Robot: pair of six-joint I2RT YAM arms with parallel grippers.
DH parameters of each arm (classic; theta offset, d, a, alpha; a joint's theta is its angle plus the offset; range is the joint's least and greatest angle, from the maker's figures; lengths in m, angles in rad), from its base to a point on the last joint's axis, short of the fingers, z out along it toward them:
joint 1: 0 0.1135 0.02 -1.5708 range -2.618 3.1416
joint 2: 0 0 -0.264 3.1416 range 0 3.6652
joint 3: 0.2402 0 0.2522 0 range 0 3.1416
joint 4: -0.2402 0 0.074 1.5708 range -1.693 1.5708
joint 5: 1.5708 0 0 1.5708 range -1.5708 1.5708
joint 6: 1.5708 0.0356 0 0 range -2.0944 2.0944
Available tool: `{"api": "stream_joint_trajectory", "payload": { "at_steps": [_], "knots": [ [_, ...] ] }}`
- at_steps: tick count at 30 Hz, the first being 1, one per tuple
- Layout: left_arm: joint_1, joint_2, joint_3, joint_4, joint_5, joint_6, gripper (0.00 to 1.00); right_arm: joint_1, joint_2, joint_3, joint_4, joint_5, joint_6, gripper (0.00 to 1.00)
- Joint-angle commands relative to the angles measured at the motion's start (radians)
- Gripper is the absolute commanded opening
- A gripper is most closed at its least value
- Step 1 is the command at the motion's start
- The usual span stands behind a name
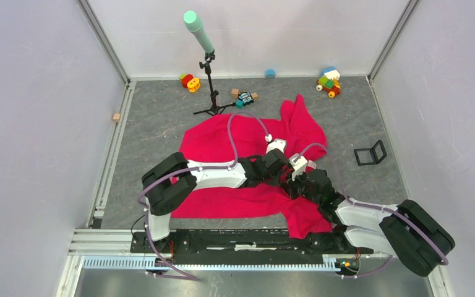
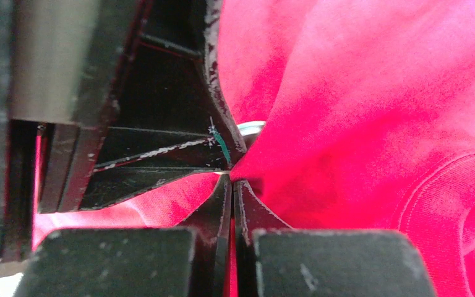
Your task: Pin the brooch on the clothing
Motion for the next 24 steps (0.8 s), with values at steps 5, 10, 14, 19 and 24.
{"api": "stream_joint_trajectory", "payload": {
  "at_steps": [5, 10, 14, 19, 24],
  "knots": [
    [0.016, -0.110, -0.134, 0.224, -0.022, -0.030, 0.02, 0.009, 0.080, 0.016, 0.027, -0.032, 0.003, 0.00],
    [0.036, -0.140, -0.209, 0.355, 0.046, -0.062, 0.02, 0.010, 0.086, 0.007, 0.038, -0.062, 0.004, 0.00],
    [0.055, -0.139, -0.250, 0.455, 0.124, -0.090, 0.02, 0.011, 0.090, 0.008, 0.041, -0.100, 0.001, 0.00],
    [0.066, -0.147, -0.294, 0.559, 0.185, -0.093, 0.02, 0.010, 0.118, 0.009, 0.050, -0.134, 0.004, 0.00],
    [0.070, -0.172, -0.325, 0.599, 0.187, -0.092, 0.02, 0.011, 0.151, 0.018, 0.052, -0.147, 0.007, 0.00]
  ]
}}
